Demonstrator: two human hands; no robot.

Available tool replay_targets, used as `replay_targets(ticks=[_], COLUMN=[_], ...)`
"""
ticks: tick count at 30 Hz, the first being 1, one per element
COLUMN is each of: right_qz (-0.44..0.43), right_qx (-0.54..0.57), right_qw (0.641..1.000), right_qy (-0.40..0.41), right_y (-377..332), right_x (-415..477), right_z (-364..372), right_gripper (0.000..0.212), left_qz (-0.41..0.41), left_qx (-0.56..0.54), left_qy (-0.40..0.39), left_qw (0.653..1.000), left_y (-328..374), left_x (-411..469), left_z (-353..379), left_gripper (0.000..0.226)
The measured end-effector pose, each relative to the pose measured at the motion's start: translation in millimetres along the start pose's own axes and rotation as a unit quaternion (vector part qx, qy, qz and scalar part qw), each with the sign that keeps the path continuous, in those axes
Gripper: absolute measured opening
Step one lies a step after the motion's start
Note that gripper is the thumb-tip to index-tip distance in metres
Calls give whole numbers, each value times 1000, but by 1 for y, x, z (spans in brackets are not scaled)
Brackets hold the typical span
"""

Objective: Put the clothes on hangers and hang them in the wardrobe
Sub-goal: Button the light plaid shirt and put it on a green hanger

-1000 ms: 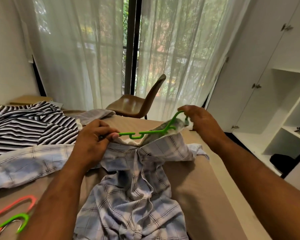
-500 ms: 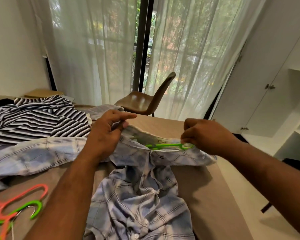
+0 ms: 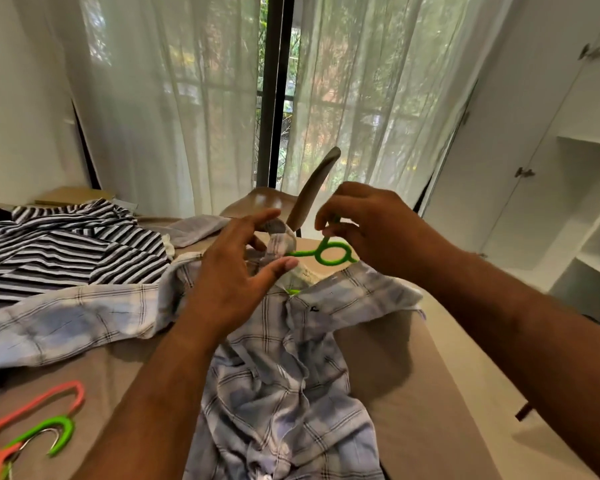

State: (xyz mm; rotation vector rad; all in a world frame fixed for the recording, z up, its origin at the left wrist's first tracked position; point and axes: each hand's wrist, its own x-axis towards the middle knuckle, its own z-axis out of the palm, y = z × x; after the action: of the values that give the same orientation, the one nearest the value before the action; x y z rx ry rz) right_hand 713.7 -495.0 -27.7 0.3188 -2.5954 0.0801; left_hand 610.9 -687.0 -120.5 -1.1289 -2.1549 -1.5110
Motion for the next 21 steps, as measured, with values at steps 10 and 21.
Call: replay_targets(ticks=[10, 21], right_qz=[-130, -141], right_qx=[-56, -64], right_qw=[988, 985], right_qy=[54, 73], right_y=[-9, -18], right_x=[-22, -68], right_z=[-29, -77], right_gripper=[24, 15], left_qz=[-83, -343], left_qx=[150, 22], left_qy=[-177, -422], left_qw=[969, 839], left_y=[45, 101], left_x=[16, 59], left_z=[-17, -20], left_gripper=[75, 132])
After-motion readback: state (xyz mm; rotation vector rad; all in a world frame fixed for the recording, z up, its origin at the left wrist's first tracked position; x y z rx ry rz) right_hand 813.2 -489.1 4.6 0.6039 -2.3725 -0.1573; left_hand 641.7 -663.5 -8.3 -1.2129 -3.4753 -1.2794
